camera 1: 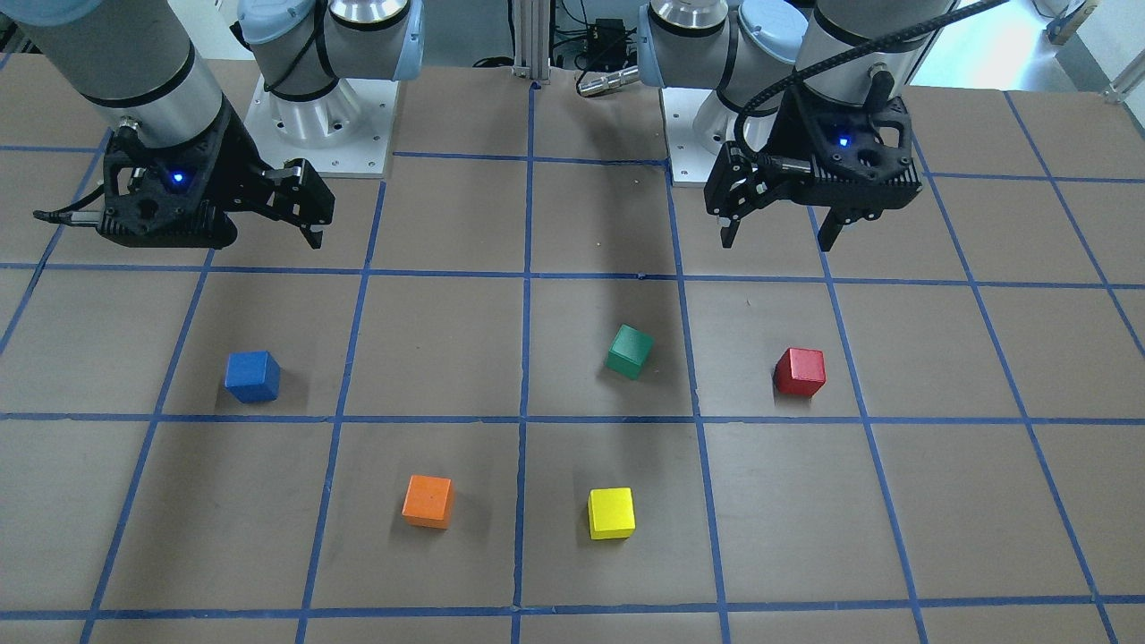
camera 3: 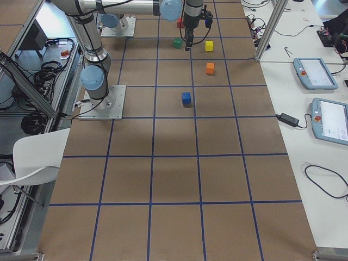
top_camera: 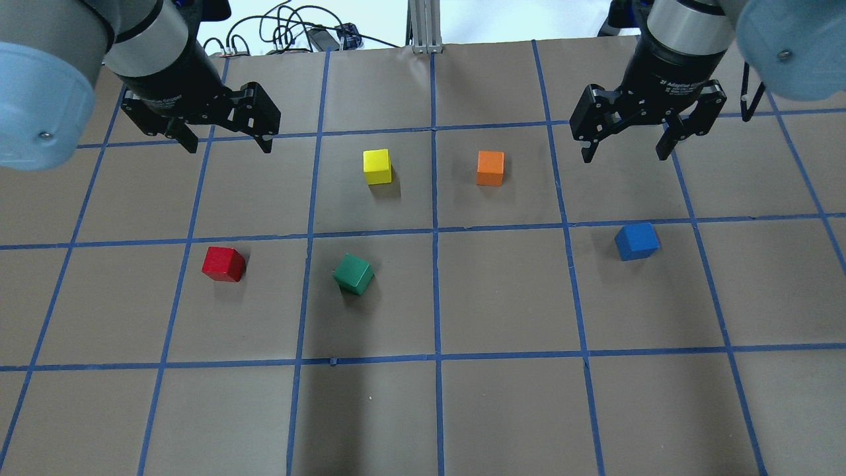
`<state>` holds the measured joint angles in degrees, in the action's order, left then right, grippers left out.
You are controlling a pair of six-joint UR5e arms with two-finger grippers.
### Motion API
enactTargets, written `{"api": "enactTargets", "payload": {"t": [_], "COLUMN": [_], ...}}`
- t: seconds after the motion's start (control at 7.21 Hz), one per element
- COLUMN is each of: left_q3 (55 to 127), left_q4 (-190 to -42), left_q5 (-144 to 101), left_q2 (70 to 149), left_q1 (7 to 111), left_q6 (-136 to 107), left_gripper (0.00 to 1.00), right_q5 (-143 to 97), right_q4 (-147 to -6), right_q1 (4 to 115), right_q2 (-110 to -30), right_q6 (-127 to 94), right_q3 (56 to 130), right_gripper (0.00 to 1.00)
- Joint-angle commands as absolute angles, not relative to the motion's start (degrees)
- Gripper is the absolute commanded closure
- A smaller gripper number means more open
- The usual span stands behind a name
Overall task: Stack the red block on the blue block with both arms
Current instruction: 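Move the left gripper toward the red cube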
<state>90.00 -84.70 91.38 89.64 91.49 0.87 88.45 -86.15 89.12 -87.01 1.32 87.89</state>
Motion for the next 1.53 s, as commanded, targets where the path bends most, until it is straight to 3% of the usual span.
{"api": "enactTargets", "payload": {"t": [0.0,0.69,1.39], "left_q3": [90.0,89.65,84.55], "left_q4": [-84.64,-86.83,-92.37], "left_q5": [91.23,91.32,93.25], "left_q2": [89.82,89.56,92.46], "left_q1": [91.49,91.49,91.41], "left_q6": [0.88,0.88,0.7], "left_gripper": [0.0,0.0,0.0], "right_q5": [88.33,88.51,88.59], "right_q4": [-86.05,-85.34,-85.43], "right_q1": [89.12,89.12,89.12], "right_q2": [-87.1,-87.45,-87.36], "right_q6": [1.23,1.41,1.76], "right_q3": [87.89,88.51,89.03], "right_gripper": [0.0,0.0,0.0]}}
